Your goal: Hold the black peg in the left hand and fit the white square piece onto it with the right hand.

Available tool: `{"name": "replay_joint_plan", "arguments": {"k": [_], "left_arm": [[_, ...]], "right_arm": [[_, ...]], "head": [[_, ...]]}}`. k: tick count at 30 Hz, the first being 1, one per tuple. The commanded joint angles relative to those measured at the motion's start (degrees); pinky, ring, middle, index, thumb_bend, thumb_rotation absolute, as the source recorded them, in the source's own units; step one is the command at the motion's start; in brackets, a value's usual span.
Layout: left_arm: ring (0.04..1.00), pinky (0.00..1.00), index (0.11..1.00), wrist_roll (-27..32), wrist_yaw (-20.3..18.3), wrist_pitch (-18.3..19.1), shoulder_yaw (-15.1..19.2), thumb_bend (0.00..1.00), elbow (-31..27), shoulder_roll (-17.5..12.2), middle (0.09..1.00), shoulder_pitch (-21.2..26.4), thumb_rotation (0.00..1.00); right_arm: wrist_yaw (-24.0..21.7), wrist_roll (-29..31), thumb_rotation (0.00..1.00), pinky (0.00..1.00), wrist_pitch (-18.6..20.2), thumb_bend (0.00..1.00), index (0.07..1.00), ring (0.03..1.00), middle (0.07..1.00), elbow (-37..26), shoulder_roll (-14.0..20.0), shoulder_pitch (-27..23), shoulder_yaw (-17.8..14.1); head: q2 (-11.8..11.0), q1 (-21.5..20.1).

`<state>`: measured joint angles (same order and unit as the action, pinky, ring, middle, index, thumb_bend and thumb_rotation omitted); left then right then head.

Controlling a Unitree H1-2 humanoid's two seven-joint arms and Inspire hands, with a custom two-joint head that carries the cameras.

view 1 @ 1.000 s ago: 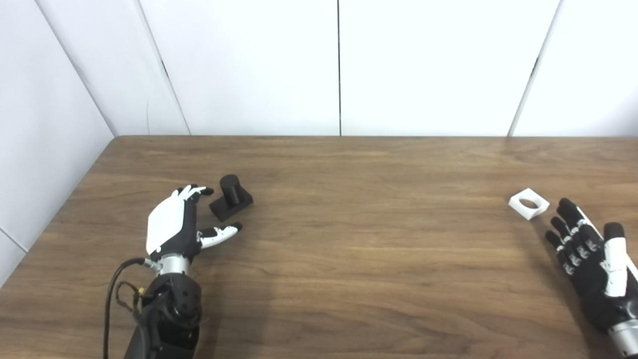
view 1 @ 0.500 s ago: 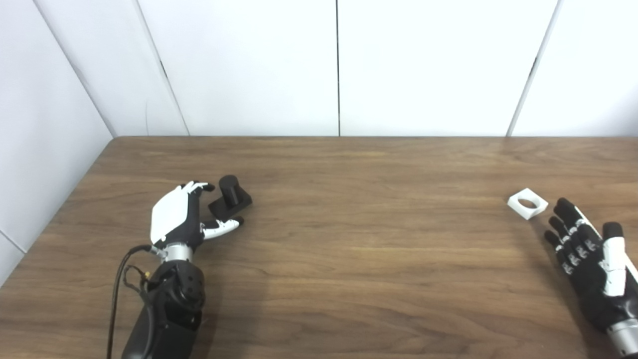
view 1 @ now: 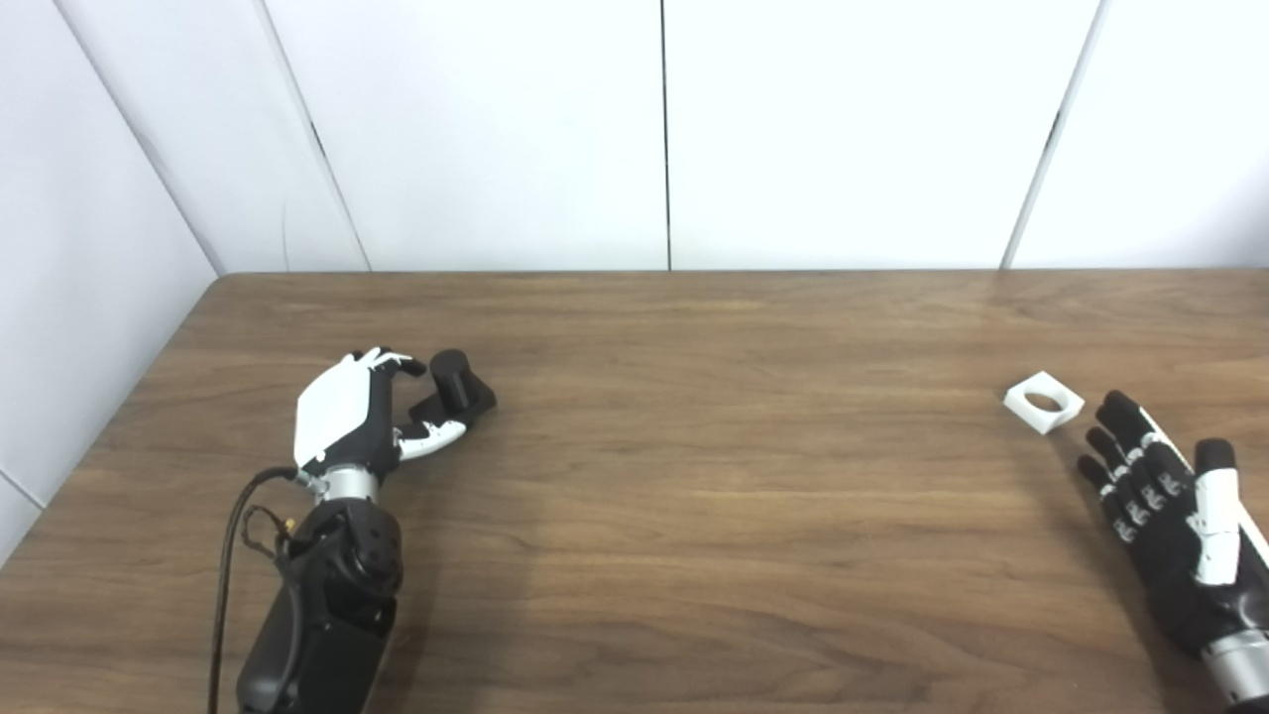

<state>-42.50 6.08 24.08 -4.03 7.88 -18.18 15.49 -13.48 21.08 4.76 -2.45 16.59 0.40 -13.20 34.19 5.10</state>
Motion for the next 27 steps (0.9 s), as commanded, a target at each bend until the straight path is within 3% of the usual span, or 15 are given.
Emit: {"name": "replay_joint_plan", "arguments": {"k": [1, 12, 27], "left_arm": [[0.977, 1.00, 0.676, -2.1, 0.3, 1.0, -0.7, 0.69, -0.8, -2.1, 0.911, 3.2, 0.32], [0.963, 1.00, 0.625, -2.1, -0.1, 2.2, -2.7, 0.70, 0.7, -3.1, 0.880, 3.6, 0.32], [0.965, 1.00, 0.602, -3.5, -4.3, 2.7, -3.3, 0.71, 0.8, -3.3, 0.879, 3.3, 0.38]], "right_arm": [[-0.2, 0.6, 1.00, 0.99, 0.3, 0.73, 0.957, 0.995, 0.984, 0.7, -1.2, 1.3, 0.6], [-0.3, 1.6, 1.00, 0.99, 0.9, 0.71, 0.962, 0.995, 0.983, 0.0, -1.0, 1.5, 0.2], [-1.1, 2.3, 0.99, 1.00, -0.1, 0.72, 0.977, 0.998, 0.988, 0.3, -0.6, 1.3, 0.1]], "head": [[0.0, 0.1], [0.4, 0.1], [0.9, 0.2]]}}
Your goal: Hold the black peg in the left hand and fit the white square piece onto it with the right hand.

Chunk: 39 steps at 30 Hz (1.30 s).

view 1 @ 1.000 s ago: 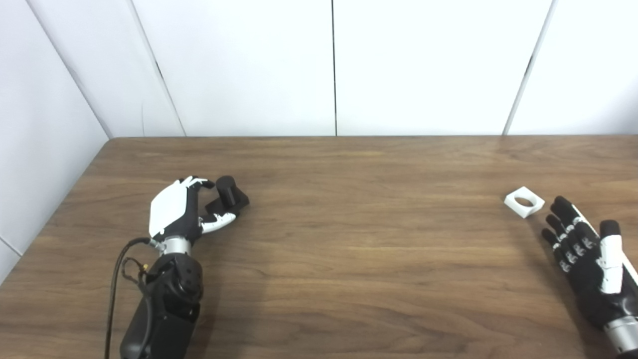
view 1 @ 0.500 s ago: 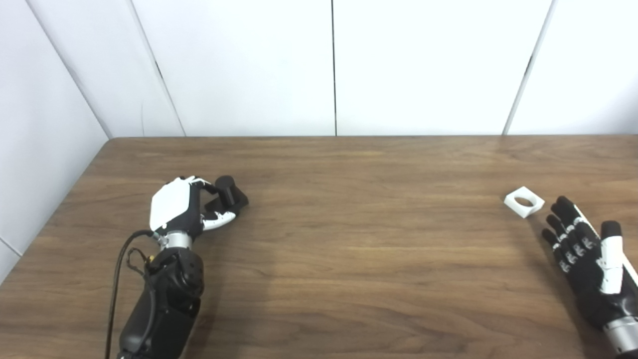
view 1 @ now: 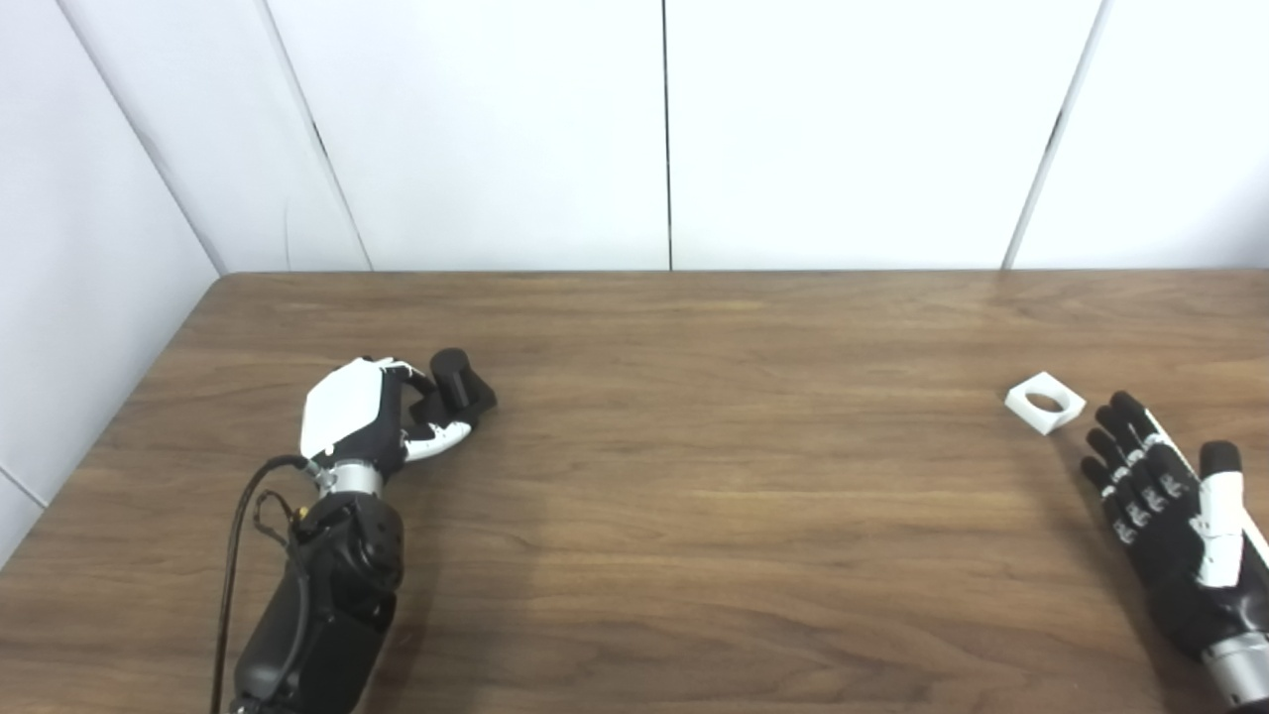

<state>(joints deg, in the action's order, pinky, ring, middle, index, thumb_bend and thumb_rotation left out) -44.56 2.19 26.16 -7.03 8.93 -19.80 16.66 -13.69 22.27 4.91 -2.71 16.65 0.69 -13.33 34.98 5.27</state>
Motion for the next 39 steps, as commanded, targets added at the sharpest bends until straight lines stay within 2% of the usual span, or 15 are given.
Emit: {"name": "replay_joint_plan", "arguments": {"k": [1, 7, 13, 21, 22, 24, 35, 39], "left_arm": [[0.965, 1.00, 0.600, -1.4, -0.6, 0.6, -0.2, 0.71, -0.4, -1.6, 0.879, 2.0, 0.38], [0.963, 1.00, 0.581, -2.1, -1.3, 0.7, -0.8, 0.72, -0.5, -1.8, 0.873, 1.9, 0.30], [0.959, 1.00, 0.553, -2.1, -0.3, 0.4, -1.5, 0.76, 0.2, -2.1, 0.865, 1.8, 0.20], [0.957, 1.00, 0.539, -1.3, 0.9, 0.0, -1.5, 0.77, 0.1, -1.9, 0.856, 1.4, 0.13], [0.959, 1.00, 0.514, -1.1, 1.0, -0.1, -1.4, 0.65, 0.0, -1.9, 0.856, 1.4, 0.10], [0.961, 1.00, 0.491, -0.6, 1.4, -0.4, -1.3, 0.54, 0.0, -1.7, 0.854, 1.3, 0.07], [0.962, 1.00, 0.486, 1.5, 2.5, -1.8, -1.3, 0.52, -1.2, -1.0, 0.845, 0.2, 0.06], [0.969, 1.00, 0.487, 2.3, 1.5, -1.5, -1.6, 0.52, -3.1, -0.2, 0.851, -0.5, 0.06]], "right_arm": [[-0.8, 1.1, 0.99, 1.00, -0.2, 0.72, 0.979, 0.998, 0.989, 0.5, -0.6, 0.9, 0.2], [-0.9, 1.1, 0.99, 1.00, -0.5, 0.72, 0.991, 1.000, 0.990, 0.7, -0.5, 0.7, 0.2], [-0.7, 1.4, 0.99, 1.00, -0.3, 0.72, 0.998, 0.998, 0.989, 0.6, -0.6, 0.6, 0.1], [-0.9, 2.2, 0.99, 1.00, 0.0, 0.71, 1.000, 1.000, 0.992, 0.5, -0.4, 0.5, 0.0], [-0.8, 2.2, 0.98, 1.00, 0.1, 0.71, 1.000, 1.000, 0.991, 0.5, -0.4, 0.4, 0.0], [-0.7, 2.2, 0.98, 1.00, 0.2, 0.71, 1.000, 1.000, 0.988, 0.3, -0.5, 0.4, 0.0], [-0.3, 1.9, 0.99, 1.00, 0.7, 0.70, 1.000, 0.999, 0.989, -0.4, -0.4, 0.5, 0.0], [0.0, 1.0, 1.00, 1.00, 0.8, 0.71, 1.000, 0.999, 0.988, -0.4, -0.5, 0.4, 0.4]], "head": [[0.1, 0.1], [0.2, 0.1], [0.3, 0.2], [0.5, 0.2], [0.5, 0.2], [0.5, 0.1], [0.7, -0.3], [0.7, -0.5]]}}
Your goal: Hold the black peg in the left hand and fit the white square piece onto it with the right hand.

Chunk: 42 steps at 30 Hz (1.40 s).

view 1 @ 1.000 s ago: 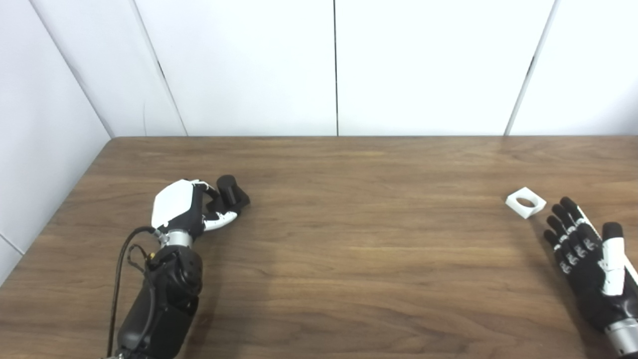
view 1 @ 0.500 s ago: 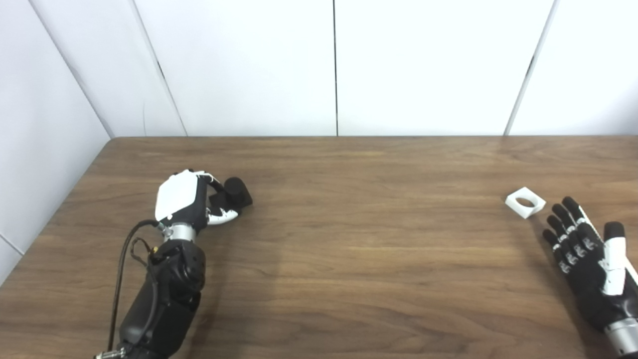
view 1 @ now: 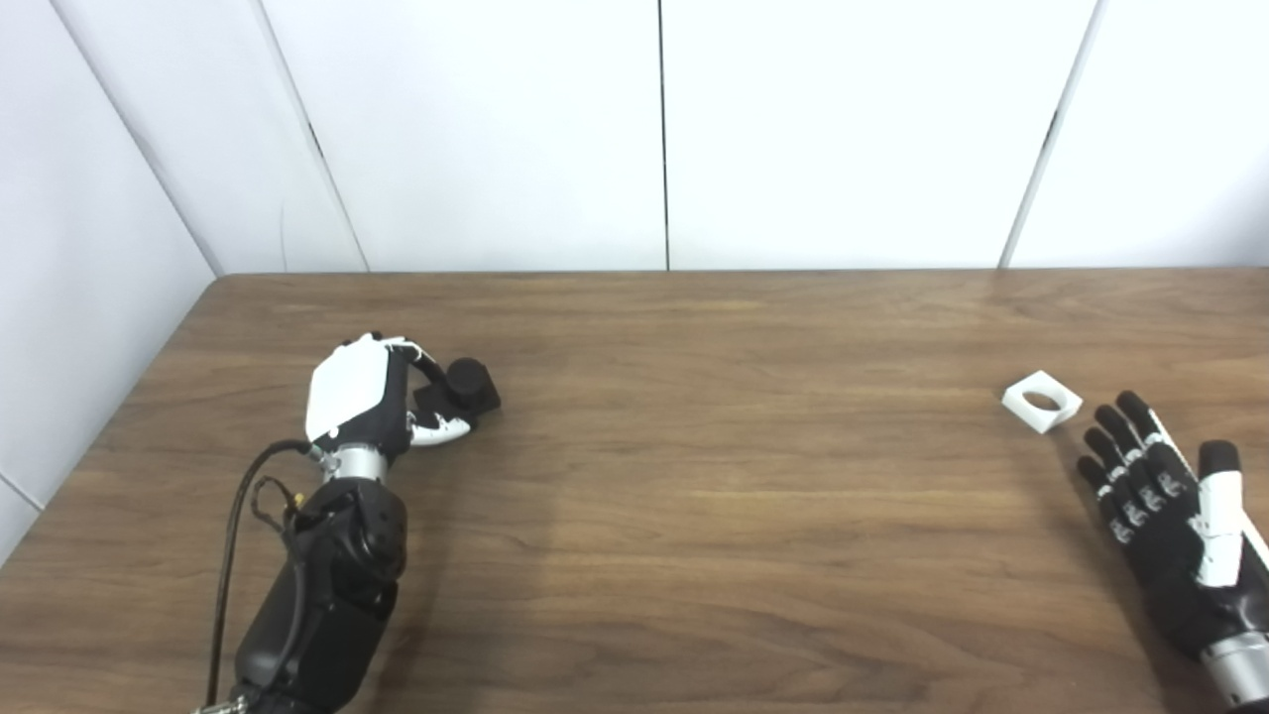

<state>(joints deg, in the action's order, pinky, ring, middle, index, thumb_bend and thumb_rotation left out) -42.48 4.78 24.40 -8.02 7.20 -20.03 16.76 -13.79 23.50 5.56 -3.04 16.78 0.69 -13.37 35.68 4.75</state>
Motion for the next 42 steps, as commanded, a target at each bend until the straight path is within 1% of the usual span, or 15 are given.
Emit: {"name": "replay_joint_plan", "arguments": {"k": [1, 8, 12, 19, 23, 27, 32, 35, 38, 42], "left_arm": [[0.968, 1.00, 0.487, 0.3, -1.3, 0.2, -0.8, 0.52, -1.8, 0.2, 0.851, -0.7, 0.06], [0.957, 0.99, 0.487, 0.6, -2.3, -1.2, -2.5, 0.52, -5.7, 1.2, 0.856, -2.4, 0.07], [0.959, 0.99, 0.485, 1.2, -2.6, -2.5, -3.4, 0.52, -7.3, 2.0, 0.853, -3.5, 0.07], [0.960, 0.99, 0.486, -1.2, -4.1, -1.5, -6.6, 0.52, -11.9, 3.0, 0.855, -5.5, 0.07], [0.966, 1.00, 0.487, -1.4, -4.9, -2.1, -7.9, 0.52, -14.6, 3.6, 0.859, -7.0, 0.07], [0.960, 0.99, 0.487, -2.1, -4.9, -3.3, -9.9, 0.52, -16.5, 4.5, 0.858, -8.7, 0.07], [0.966, 1.00, 0.487, -3.9, -6.9, -3.2, -13.4, 0.52, -19.8, 6.0, 0.865, -10.7, 0.07], [0.962, 0.99, 0.487, -4.6, -7.1, -3.9, -14.7, 0.52, -20.8, 6.9, 0.858, -11.7, 0.07], [0.961, 1.00, 0.487, -4.8, -8.1, -4.0, -16.4, 0.52, -22.4, 8.5, 0.859, -13.4, 0.07], [0.962, 0.99, 0.489, -6.2, -9.5, -3.8, -18.3, 0.52, -23.6, 9.3, 0.867, -14.7, 0.07]], "right_arm": [[0.2, -0.4, 1.00, 1.00, 0.2, 0.71, 1.000, 0.998, 0.988, -0.2, -0.6, 0.4, 0.5], [0.8, -1.0, 0.99, 1.00, 0.8, 0.75, 0.993, 0.992, 0.982, -0.4, -0.8, 0.2, 1.0], [1.2, -0.9, 0.99, 1.00, 1.2, 0.74, 0.990, 0.990, 0.979, -0.9, -1.2, 0.4, 1.2], [1.5, -1.3, 1.00, 1.00, 1.8, 0.73, 0.994, 0.984, 0.977, -1.9, -1.9, 0.7, 1.4], [0.9, -1.8, 1.00, 1.00, 1.2, 0.71, 1.000, 0.996, 0.994, -1.9, -1.8, 1.1, 1.9], [1.5, -1.7, 1.00, 1.00, 2.2, 0.71, 1.000, 0.999, 0.998, -2.5, -2.2, 1.5, 2.2], [2.0, -2.0, 1.00, 1.00, 2.8, 0.72, 1.000, 1.000, 1.000, -3.0, -2.8, 1.8, 2.4], [2.5, -1.9, 0.99, 1.00, 3.2, 0.72, 1.000, 1.000, 1.000, -3.2, -3.3, 1.8, 2.3], [3.4, -2.1, 0.98, 1.00, 3.6, 0.74, 1.000, 0.996, 0.994, -3.8, -3.9, 1.9, 2.4], [3.8, -2.6, 0.98, 1.00, 3.5, 0.73, 1.000, 0.994, 0.988, -4.1, -4.3, 2.2, 2.7]], "head": [[0.0, 0.0], [0.3, -0.5], [0.3, -0.6], [0.5, -1.4], [0.7, -2.0], [0.8, -2.7], [1.0, -3.3], [1.0, -3.8], [1.1, -4.4], [1.1, -5.0]]}}
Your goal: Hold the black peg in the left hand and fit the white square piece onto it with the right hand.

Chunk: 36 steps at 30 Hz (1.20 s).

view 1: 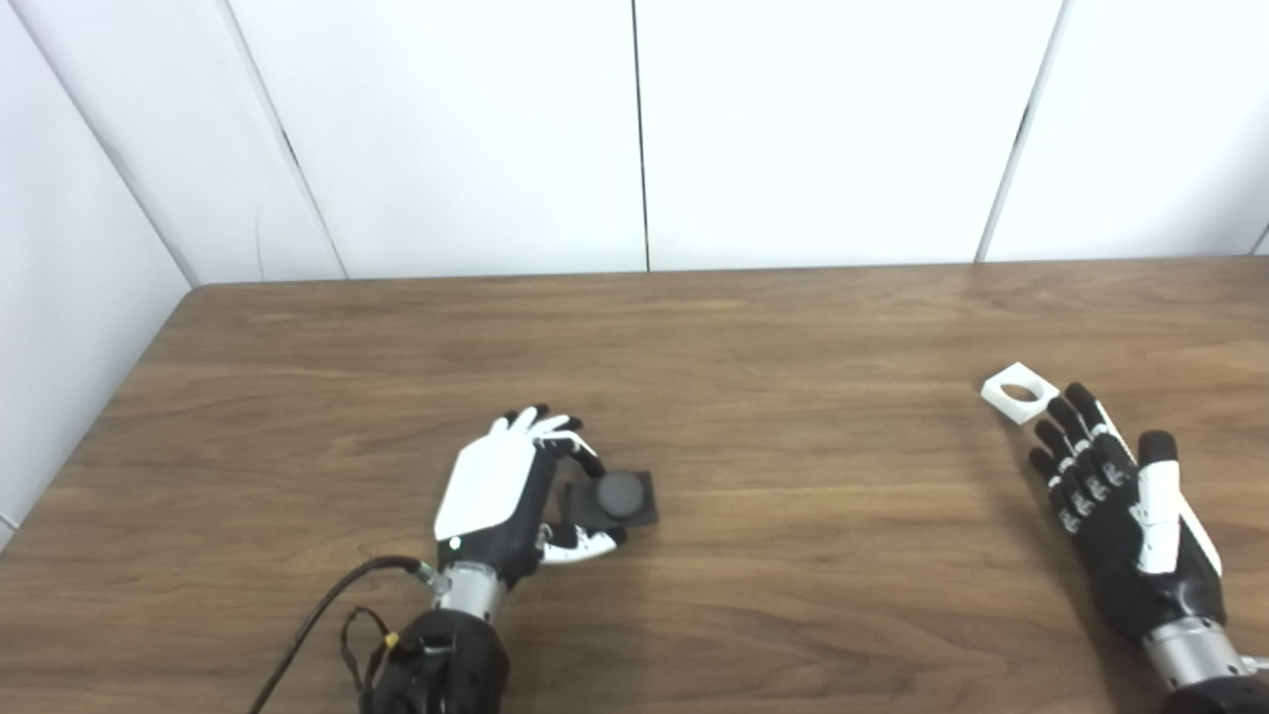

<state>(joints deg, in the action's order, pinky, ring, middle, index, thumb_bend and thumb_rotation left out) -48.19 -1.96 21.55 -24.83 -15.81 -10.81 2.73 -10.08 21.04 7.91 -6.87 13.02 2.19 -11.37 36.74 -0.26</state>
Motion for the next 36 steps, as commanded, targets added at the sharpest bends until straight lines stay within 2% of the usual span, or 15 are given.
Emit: {"name": "replay_joint_plan", "arguments": {"k": [1, 6, 16, 28, 30, 33, 34, 36], "left_arm": [[0.967, 1.00, 0.489, -0.3, -2.9, -1.1, -1.7, 0.52, -0.8, 0.5, 0.874, -1.0, 0.07], [0.970, 0.99, 0.489, -2.2, -3.1, -2.5, -3.4, 0.52, -1.5, 1.3, 0.891, -2.2, 0.07], [0.983, 1.00, 0.489, -2.0, -2.9, -4.3, -5.2, 0.52, -1.7, 3.8, 0.898, -3.5, 0.07], [0.984, 1.00, 0.489, -2.5, -2.9, -4.6, -4.4, 0.52, -0.6, 4.2, 0.895, -3.0, 0.07], [0.986, 1.00, 0.489, -2.3, -2.7, -5.0, -4.1, 0.52, -0.4, 4.2, 0.896, -3.0, 0.07], [0.989, 1.00, 0.489, -1.9, -2.5, -5.6, -3.5, 0.52, 0.0, 4.2, 0.899, -3.1, 0.07], [0.988, 1.00, 0.489, -1.7, -2.3, -5.8, -3.3, 0.52, 0.1, 4.2, 0.899, -3.1, 0.07], [0.987, 1.00, 0.489, -1.5, -2.1, -6.2, -3.0, 0.52, 0.2, 4.2, 0.899, -3.2, 0.07]], "right_arm": [[0.1, -0.2, 0.98, 1.00, 1.0, 0.74, 1.000, 0.991, 0.984, -0.2, -0.6, 0.7, 0.7], [0.4, -0.6, 1.00, 1.00, 0.8, 0.73, 1.000, 0.988, 0.975, -0.2, -0.9, 0.8, 0.9], [0.9, -0.5, 0.98, 1.00, 1.4, 0.74, 0.999, 0.988, 0.975, -0.9, -1.3, 0.6, 1.0], [0.4, 0.3, 0.94, 1.00, 0.8, 0.74, 0.994, 0.989, 0.975, 0.0, 0.2, -0.6, 0.4], [1.1, -0.8, 0.89, 0.98, 0.2, 0.72, 0.981, 0.973, 0.960, 0.0, 0.5, -1.4, 0.3], [1.9, -3.0, 0.71, 0.96, 0.0, 0.72, 0.942, 0.963, 0.950, -0.4, 1.6, -2.7, 0.0], [2.4, -5.6, 0.60, 0.94, -0.4, 0.73, 0.905, 0.955, 0.944, -0.6, 2.6, -3.4, 0.3], [3.3, -10.5, 0.55, 0.92, -1.2, 0.73, 0.874, 0.947, 0.941, -0.7, 4.4, -4.6, 1.0]], "head": [[0.1, -0.1], [0.1, -0.4], [-0.1, -1.5], [-0.4, -1.5], [-0.4, -1.6], [-0.7, -2.9], [-0.8, -3.5], [-0.8, -3.5]]}}
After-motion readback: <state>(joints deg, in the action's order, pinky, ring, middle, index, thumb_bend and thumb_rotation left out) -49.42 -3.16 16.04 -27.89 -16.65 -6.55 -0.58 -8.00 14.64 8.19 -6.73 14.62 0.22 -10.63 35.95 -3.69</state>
